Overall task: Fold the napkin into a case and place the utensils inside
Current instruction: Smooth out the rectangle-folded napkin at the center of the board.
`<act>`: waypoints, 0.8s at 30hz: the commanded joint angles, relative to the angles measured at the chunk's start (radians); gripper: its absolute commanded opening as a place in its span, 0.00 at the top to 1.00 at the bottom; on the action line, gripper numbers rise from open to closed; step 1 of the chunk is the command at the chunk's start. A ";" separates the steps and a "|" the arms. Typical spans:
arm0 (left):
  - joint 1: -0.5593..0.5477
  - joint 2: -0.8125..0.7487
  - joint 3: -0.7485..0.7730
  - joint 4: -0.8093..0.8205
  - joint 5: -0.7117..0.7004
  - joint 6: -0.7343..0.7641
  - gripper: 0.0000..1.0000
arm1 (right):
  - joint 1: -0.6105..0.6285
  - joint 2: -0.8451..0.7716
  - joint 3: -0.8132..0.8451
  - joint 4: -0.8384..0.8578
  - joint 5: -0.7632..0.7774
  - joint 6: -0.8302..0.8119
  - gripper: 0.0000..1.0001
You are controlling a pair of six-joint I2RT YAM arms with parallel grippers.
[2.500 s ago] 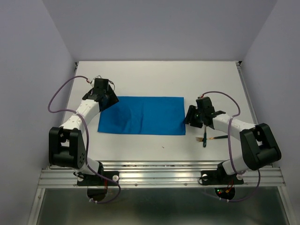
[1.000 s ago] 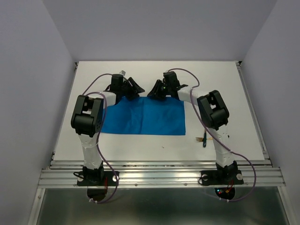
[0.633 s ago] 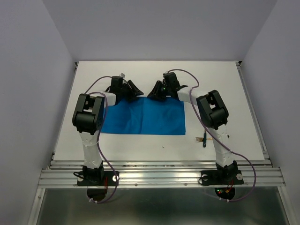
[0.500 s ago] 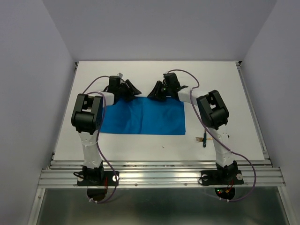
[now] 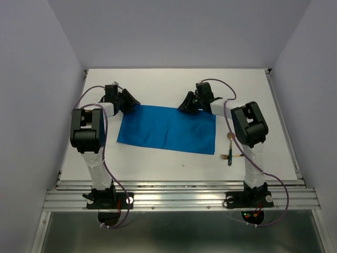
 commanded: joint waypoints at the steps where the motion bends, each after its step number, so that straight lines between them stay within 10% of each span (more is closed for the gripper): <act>1: 0.019 -0.087 -0.014 -0.047 -0.041 0.051 0.40 | -0.043 -0.054 -0.046 -0.040 0.058 -0.051 0.61; 24: -0.016 -0.129 0.088 -0.065 -0.007 0.042 0.40 | -0.023 0.079 0.133 -0.132 -0.044 -0.132 0.61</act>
